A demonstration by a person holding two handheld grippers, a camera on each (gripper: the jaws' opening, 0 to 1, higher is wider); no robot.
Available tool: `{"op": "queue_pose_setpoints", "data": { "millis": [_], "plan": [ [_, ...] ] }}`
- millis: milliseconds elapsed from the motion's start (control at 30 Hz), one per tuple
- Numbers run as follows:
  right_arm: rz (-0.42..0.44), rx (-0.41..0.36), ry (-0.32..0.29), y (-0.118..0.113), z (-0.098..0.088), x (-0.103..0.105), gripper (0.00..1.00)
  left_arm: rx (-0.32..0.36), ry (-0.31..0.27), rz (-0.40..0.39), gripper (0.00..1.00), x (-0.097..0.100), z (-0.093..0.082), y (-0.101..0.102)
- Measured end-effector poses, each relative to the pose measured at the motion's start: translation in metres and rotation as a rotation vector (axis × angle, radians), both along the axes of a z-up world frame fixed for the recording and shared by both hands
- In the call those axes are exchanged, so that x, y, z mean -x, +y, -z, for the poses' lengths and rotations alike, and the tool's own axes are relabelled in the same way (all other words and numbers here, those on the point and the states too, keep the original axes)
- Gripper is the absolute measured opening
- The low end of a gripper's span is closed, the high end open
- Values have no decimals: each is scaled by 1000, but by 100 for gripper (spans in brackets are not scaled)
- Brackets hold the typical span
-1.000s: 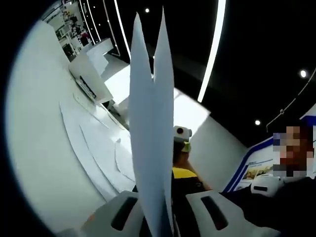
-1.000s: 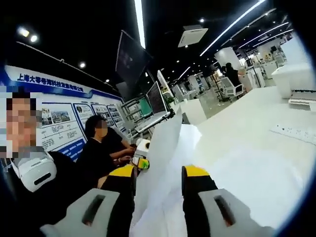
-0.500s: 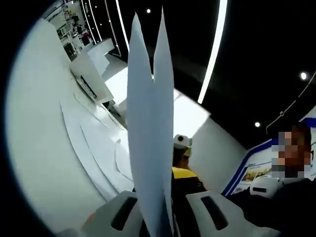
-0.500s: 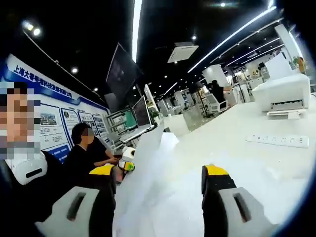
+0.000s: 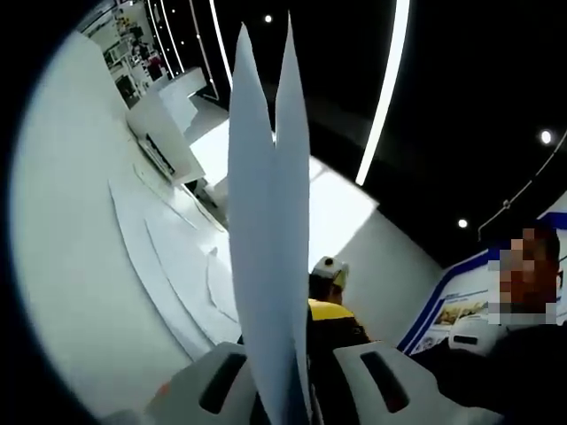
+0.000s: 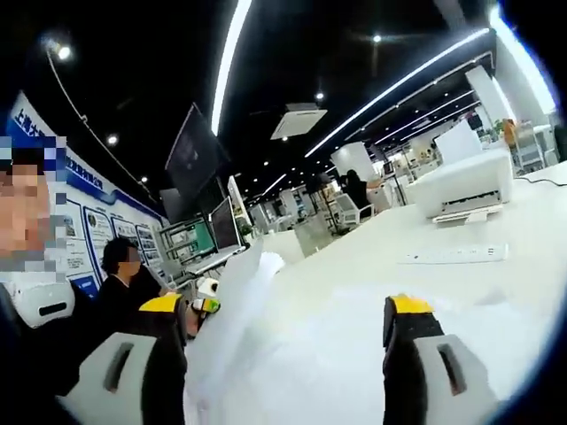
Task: Organize the stack of printing papers by aligning and flattening the scattered papers on the table
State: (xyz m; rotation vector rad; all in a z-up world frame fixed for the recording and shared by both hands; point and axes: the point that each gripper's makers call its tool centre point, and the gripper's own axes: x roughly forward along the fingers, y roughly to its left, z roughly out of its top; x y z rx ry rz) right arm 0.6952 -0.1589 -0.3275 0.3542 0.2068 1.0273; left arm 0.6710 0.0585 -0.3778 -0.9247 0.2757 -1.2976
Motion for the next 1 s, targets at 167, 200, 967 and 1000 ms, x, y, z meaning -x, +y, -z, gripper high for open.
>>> {"op": "queue_pose_setpoints", "data": {
  "millis": [167, 200, 967, 1000],
  "plan": [
    [59, 2, -1, -19, 5, 3, 90, 1, 3, -4, 6, 2, 0, -1],
    [70, 2, -1, -23, 7, 3, 90, 3, 4, -4, 6, 1, 0, -1],
    [411, 82, 65, -125, 66, -22, 90, 0, 9, -8, 6, -1, 1, 1],
    [419, 97, 68, -128, 70, -24, 90, -1, 9, -8, 6, -1, 1, 1]
  ]
}}
